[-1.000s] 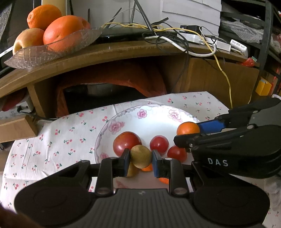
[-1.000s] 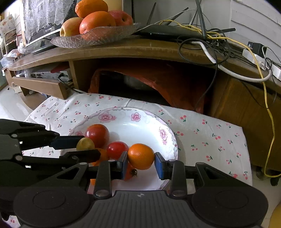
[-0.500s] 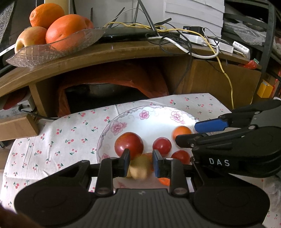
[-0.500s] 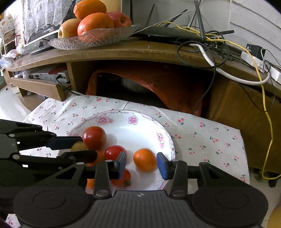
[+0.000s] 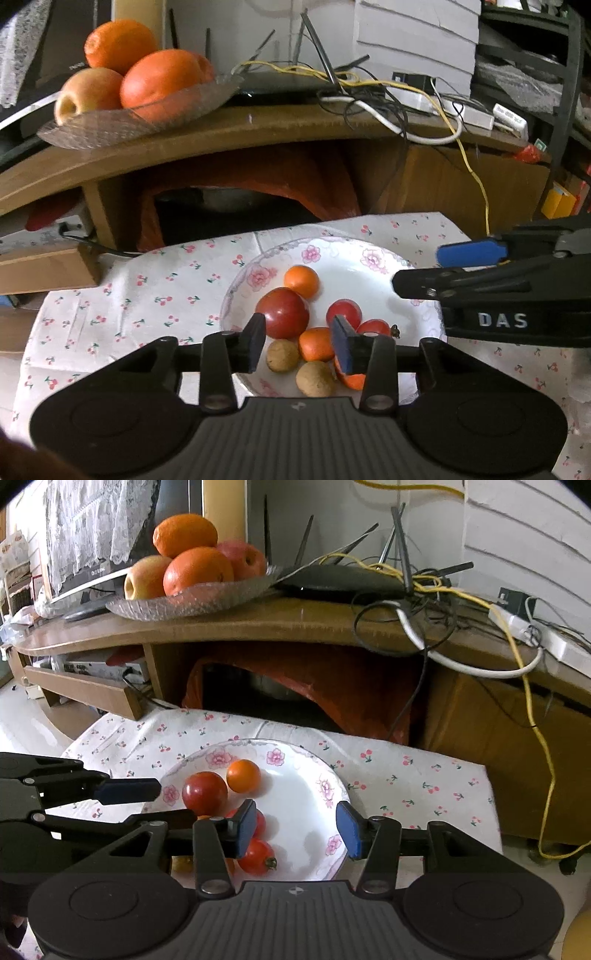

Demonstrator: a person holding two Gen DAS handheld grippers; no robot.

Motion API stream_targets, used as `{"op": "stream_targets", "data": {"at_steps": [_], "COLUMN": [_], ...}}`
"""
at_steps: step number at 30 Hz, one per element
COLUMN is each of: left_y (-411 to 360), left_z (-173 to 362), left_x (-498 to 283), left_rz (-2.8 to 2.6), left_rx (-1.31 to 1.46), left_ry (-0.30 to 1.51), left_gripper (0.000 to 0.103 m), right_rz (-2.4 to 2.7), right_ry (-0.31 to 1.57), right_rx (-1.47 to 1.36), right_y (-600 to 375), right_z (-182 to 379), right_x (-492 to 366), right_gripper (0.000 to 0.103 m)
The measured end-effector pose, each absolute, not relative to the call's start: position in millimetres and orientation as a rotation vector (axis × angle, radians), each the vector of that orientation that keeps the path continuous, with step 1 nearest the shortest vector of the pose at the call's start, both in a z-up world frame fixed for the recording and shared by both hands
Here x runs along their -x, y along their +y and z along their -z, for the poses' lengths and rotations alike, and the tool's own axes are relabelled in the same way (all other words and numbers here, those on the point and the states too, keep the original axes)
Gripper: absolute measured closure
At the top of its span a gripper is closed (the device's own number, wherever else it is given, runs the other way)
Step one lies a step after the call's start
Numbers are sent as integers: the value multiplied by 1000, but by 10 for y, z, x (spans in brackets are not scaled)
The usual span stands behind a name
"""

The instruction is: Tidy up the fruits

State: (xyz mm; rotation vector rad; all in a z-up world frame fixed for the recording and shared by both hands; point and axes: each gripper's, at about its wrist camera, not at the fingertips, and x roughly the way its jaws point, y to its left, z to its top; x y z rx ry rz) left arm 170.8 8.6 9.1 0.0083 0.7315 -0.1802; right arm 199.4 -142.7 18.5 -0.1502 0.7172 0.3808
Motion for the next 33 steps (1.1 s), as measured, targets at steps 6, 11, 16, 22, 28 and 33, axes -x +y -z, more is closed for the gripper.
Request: {"op": "stream_targets", "data": {"at_steps": [6,11,16,22,28,33], "left_y": [74,67,124,104,95,69], "left_z": [-154,-220,-321,-410,-442,-424], "left_x": [-1542,-1373,-1138,-844,-599,-471], "left_rz": [154,128,98,30,13,-10], "left_rx": [-24,-13,14,-56,-69,-84], "left_ry": [722,705,674,642,650,700], "left_gripper": [46,35,14,0,0,0], "right_rz": [-359,-337,-326,-322,-314,-298], "right_ry": [717,717,712,701,684,698], "right_rx": [141,128,108,98,90,73], "right_y": [-1497,-1561,-1614,-1617,-1616,-1628], "right_z": [-274,-339,-411,-467,-519,-516], "right_x": [-1770,-1540,-1270,-968,-705,-532], "right_gripper": [49,48,48,47,43,43]}}
